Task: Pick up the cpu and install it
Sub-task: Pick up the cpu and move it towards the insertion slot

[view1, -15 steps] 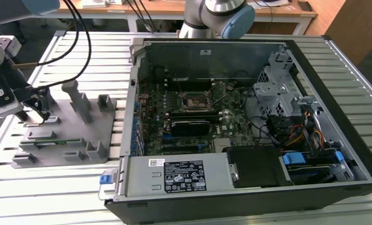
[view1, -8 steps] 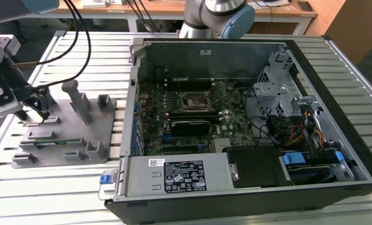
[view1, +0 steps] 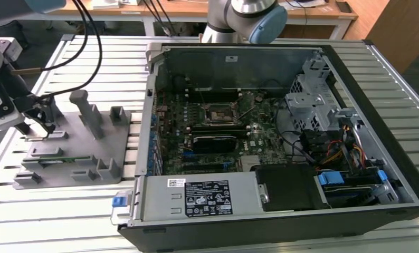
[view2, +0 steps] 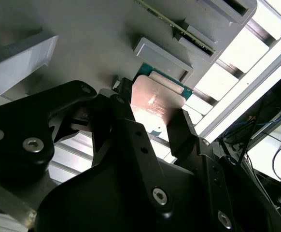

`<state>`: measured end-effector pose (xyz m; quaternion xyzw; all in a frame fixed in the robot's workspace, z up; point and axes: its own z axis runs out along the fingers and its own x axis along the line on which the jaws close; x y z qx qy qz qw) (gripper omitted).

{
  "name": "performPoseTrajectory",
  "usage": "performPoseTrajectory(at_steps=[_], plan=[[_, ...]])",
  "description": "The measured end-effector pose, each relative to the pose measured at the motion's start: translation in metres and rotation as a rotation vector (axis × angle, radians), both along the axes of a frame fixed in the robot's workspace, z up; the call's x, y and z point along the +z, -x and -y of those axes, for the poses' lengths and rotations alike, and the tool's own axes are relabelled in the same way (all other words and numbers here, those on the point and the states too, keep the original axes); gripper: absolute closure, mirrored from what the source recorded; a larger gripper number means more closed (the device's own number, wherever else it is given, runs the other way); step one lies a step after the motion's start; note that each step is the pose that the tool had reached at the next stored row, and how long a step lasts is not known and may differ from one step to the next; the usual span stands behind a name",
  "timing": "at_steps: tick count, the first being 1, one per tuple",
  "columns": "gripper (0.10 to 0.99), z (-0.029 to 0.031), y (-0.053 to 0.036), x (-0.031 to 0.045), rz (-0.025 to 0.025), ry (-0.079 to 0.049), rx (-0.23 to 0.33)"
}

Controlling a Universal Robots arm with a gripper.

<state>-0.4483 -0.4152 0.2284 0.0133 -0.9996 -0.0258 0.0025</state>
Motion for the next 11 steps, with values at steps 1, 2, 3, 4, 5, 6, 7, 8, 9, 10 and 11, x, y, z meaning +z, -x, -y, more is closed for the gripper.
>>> performPoseTrajectory(at_steps=[1,2,3,4,5,6,7,8,9,10,11], plan=[[0.549,0.0,0.0,0.0005,-0.0001,0.0,0.0],[0.549,0.0,0.0,0.0009,-0.0001,0.0,0.0],[0.549,0.0,0.0,0.0012,0.0,0.0,0.0],[0.549,0.0,0.0,0.0016,-0.0001,0.0,0.0],[0.549,0.0,0.0,0.0022,-0.0003,0.0,0.0],[0.549,0.0,0.0,0.0028,-0.0004,0.0,0.0],[0.549,0.0,0.0,0.0033,-0.0002,0.0,0.0],[0.549,0.0,0.0,0.0038,-0.0001,0.0,0.0],[0.549,0.0,0.0,0.0042,0.0,0.0,0.0],[0.549,0.0,0.0,0.0046,0.0001,0.0,0.0],[0.549,0.0,0.0,0.0048,0.0001,0.0,0.0]])
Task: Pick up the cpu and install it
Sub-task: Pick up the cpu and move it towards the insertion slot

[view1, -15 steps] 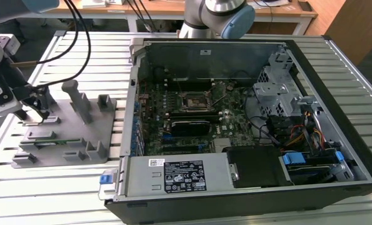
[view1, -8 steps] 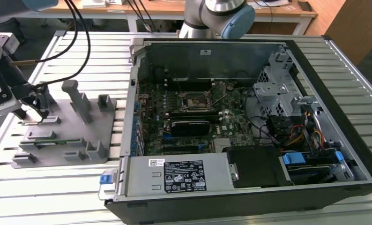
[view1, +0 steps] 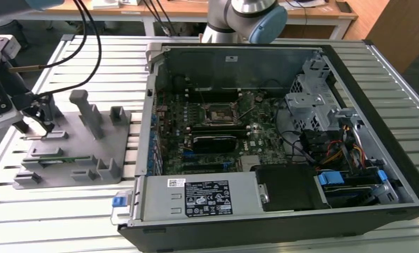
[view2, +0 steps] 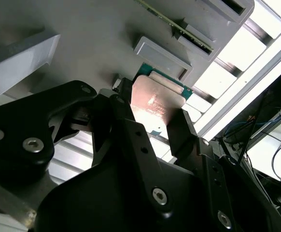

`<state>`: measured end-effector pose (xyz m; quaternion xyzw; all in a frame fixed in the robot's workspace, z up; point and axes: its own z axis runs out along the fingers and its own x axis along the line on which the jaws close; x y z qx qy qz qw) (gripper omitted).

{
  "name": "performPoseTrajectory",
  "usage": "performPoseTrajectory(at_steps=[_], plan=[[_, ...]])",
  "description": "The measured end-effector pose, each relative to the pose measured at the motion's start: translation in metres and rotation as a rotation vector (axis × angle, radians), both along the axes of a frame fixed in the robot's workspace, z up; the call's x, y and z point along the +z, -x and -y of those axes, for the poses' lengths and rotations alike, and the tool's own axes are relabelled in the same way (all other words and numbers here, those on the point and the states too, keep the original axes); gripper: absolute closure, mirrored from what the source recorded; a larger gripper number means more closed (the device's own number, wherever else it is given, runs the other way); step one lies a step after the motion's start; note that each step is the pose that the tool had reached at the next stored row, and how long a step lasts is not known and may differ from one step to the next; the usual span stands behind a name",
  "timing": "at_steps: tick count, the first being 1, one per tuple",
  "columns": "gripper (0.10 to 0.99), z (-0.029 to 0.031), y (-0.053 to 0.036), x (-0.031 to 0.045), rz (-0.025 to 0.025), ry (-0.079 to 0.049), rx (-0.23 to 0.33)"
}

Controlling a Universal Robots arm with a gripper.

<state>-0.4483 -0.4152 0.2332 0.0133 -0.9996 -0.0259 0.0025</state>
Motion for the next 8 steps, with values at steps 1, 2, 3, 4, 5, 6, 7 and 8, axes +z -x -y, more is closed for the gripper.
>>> performPoseTrajectory(at_steps=[1,2,3,4,5,6,7,8], plan=[[0.549,0.0,0.0,0.0003,-0.0002,0.0,0.0],[0.549,0.0,0.0,0.0006,-0.0003,0.0,0.0],[0.549,0.0,0.0,0.0007,-0.0001,0.0,0.0],[0.549,0.0,0.0,0.0008,-0.0001,0.0,0.0],[0.549,0.0,0.0,0.001,-0.0002,0.0,0.0],[0.549,0.0,0.0,0.0015,-0.0003,0.0,0.0],[0.549,0.0,0.0,0.002,-0.0005,0.0,0.0],[0.549,0.0,0.0,0.0024,-0.0004,0.0,0.0]])
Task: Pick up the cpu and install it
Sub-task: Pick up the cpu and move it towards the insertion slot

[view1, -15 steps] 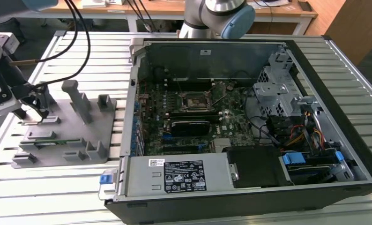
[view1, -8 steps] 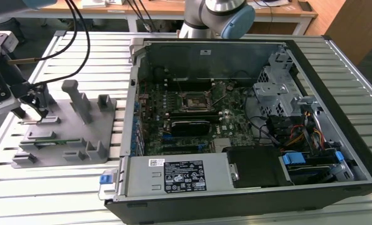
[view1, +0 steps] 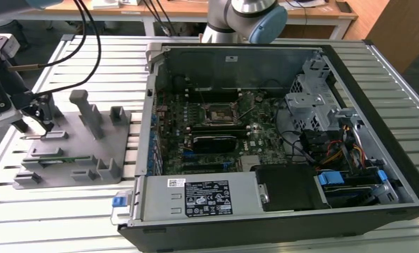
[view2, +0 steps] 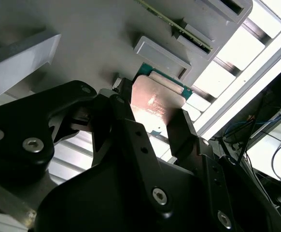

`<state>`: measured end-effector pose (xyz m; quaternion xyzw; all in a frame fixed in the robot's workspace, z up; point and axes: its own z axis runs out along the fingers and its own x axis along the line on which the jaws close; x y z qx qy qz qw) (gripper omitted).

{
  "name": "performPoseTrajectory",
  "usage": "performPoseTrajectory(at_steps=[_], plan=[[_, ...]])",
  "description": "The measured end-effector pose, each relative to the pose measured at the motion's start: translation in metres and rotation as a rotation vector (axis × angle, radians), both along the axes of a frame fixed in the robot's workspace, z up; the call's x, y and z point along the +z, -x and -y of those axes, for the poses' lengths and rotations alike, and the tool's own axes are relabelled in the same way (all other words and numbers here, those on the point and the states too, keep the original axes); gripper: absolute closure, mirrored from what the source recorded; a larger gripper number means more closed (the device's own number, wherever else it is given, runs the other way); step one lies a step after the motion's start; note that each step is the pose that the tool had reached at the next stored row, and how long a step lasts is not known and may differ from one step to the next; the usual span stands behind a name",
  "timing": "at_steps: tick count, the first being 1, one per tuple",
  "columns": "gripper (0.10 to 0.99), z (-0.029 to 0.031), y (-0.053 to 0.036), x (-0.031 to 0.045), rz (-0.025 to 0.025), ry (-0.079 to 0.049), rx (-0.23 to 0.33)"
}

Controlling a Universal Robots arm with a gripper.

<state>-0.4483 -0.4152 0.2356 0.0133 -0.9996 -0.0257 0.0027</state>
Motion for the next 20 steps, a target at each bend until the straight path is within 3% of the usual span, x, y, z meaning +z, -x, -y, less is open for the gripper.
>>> performPoseTrajectory(at_steps=[20], plan=[[0.549,0.0,-0.0001,0.0081,0.0003,0.0,0.0]])
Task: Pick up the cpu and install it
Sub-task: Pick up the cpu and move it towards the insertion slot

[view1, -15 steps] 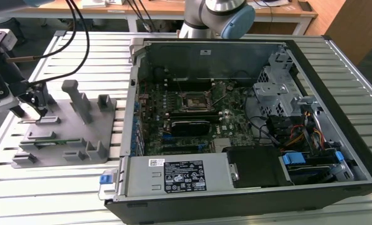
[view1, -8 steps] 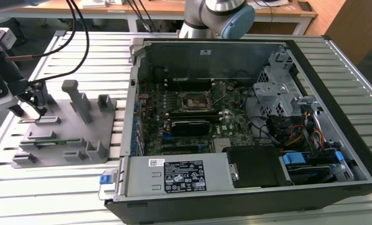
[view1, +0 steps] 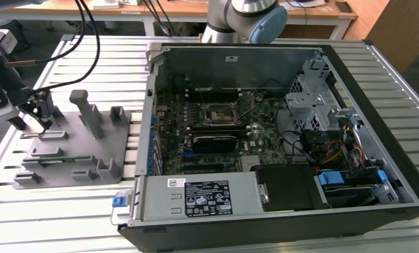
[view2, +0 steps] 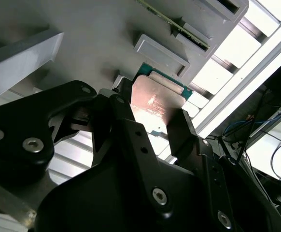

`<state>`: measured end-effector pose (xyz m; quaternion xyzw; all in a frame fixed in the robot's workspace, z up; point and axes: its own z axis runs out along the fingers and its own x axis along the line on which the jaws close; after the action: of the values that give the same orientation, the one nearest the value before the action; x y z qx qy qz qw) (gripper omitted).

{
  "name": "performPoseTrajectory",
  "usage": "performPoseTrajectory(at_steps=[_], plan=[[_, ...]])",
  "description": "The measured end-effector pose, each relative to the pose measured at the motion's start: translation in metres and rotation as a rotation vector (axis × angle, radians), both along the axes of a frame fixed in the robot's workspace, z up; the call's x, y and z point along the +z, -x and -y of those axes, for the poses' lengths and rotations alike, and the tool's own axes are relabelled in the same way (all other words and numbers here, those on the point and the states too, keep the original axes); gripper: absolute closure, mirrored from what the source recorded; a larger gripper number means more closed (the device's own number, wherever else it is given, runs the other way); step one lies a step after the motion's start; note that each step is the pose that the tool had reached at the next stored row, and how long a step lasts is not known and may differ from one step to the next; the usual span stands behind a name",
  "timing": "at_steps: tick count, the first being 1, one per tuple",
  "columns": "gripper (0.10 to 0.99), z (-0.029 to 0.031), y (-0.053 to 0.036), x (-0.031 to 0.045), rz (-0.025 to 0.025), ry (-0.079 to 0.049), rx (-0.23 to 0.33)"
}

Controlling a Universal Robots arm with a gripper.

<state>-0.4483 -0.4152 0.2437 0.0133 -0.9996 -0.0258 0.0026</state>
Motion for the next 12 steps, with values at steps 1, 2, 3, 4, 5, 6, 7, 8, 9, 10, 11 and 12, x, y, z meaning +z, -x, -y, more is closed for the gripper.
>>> performPoseTrajectory(at_steps=[1,2,3,4,5,6,7,8,9,10,11,12], plan=[[0.549,0.0,0.0,0.0005,-0.0001,0.0,0.0],[0.549,0.0,0.0,0.001,-0.0001,0.0,0.0],[0.549,0.0,0.0,0.0015,-0.0001,0.0,0.0],[0.549,0.0,0.0,0.0019,0.0,0.0,0.0],[0.549,0.0,0.0,0.0022,0.0001,0.0,0.0],[0.549,0.0,0.0,0.0027,-0.0001,0.0,0.0],[0.549,0.0,0.0,0.0033,-0.0001,0.0,0.0],[0.549,0.0,0.0,0.0037,0.0,0.0,0.0],[0.549,0.0,0.0,0.0041,0.0,0.0,0.0],[0.549,0.0,0.0,0.0046,0.0,0.0,0.0],[0.549,0.0,0.0,0.0051,0.0,0.0,0.0],[0.549,0.0,0.0,0.0055,0.0,0.0,0.0]])
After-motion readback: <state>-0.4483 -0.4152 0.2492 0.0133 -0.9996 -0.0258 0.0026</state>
